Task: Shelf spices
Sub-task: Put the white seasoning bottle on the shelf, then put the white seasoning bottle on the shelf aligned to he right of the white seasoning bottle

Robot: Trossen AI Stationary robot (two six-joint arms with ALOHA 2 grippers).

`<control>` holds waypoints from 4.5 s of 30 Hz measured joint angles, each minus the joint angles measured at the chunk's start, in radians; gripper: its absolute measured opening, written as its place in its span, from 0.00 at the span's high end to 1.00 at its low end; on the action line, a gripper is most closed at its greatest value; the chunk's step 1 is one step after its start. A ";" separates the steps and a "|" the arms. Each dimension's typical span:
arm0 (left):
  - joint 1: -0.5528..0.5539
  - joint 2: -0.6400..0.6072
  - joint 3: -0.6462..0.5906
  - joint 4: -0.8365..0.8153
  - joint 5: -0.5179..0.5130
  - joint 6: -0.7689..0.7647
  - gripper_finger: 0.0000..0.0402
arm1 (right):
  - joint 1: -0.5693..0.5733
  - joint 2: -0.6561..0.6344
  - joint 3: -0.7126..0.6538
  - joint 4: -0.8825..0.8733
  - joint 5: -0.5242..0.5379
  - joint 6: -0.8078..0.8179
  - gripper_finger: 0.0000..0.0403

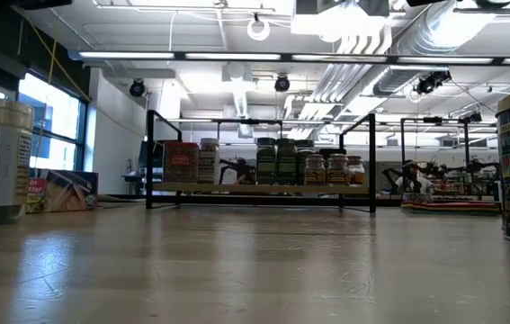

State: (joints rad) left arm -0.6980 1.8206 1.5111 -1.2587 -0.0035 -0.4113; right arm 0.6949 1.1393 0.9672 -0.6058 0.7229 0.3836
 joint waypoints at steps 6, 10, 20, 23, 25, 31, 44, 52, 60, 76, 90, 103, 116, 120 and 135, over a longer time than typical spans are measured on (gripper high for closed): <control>0.015 0.000 0.001 0.001 -0.137 0.093 0.22 | 0.000 0.000 0.000 0.000 0.000 0.000 0.24; 0.037 -0.002 0.000 0.000 -0.241 0.134 0.22 | 0.000 0.000 0.000 0.000 0.000 0.001 0.24; 0.080 -0.047 0.078 -0.029 -0.330 -0.132 0.22 | 0.000 0.000 0.000 0.000 0.000 0.011 0.24; 0.079 -0.041 0.077 -0.030 -0.297 -0.323 0.22 | 0.000 0.000 0.000 0.000 0.000 0.020 0.24; 0.089 -0.044 0.074 -0.029 -0.255 -0.456 0.22 | 0.002 0.000 0.000 0.000 -0.001 0.025 0.24; 0.096 -0.019 0.071 -0.024 -0.201 -0.482 0.22 | 0.002 0.000 0.000 -0.002 -0.001 0.020 0.24; 0.133 0.080 0.071 -0.028 -0.191 -0.341 0.22 | 0.002 0.001 0.000 -0.004 -0.025 0.027 0.24; 0.165 0.082 0.071 -0.032 -0.125 -0.310 0.26 | 0.002 0.001 0.000 -0.005 -0.035 0.036 0.24; 0.186 0.082 0.072 -0.030 -0.088 -0.301 0.46 | 0.002 0.001 0.000 -0.009 -0.043 0.038 0.24; 0.460 0.078 0.321 -0.199 -0.105 0.122 0.79 | 0.002 0.001 0.000 -0.012 -0.042 0.046 0.24; 0.375 0.070 0.260 -0.312 0.047 -0.330 0.72 | 0.002 0.001 0.000 -0.012 -0.016 0.064 0.24; 0.137 0.069 0.220 -0.312 -0.018 -0.726 0.18 | 0.002 0.001 0.000 -0.013 -0.015 0.001 0.24; 0.210 0.072 0.220 -0.265 -0.075 -0.748 0.15 | 0.002 0.001 0.000 -0.012 -0.015 0.002 0.24; 0.223 0.072 0.214 -0.260 -0.056 -0.753 0.15 | 0.002 0.001 0.000 -0.012 -0.015 0.003 0.24; 0.228 0.073 0.039 -0.098 0.021 -0.710 0.15 | 0.002 0.001 0.000 -0.015 -0.023 0.000 0.24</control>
State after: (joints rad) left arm -0.4696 1.8938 1.5497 -1.3570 0.0179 -1.1209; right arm 0.6968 1.1400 0.9672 -0.6205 0.7002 0.3836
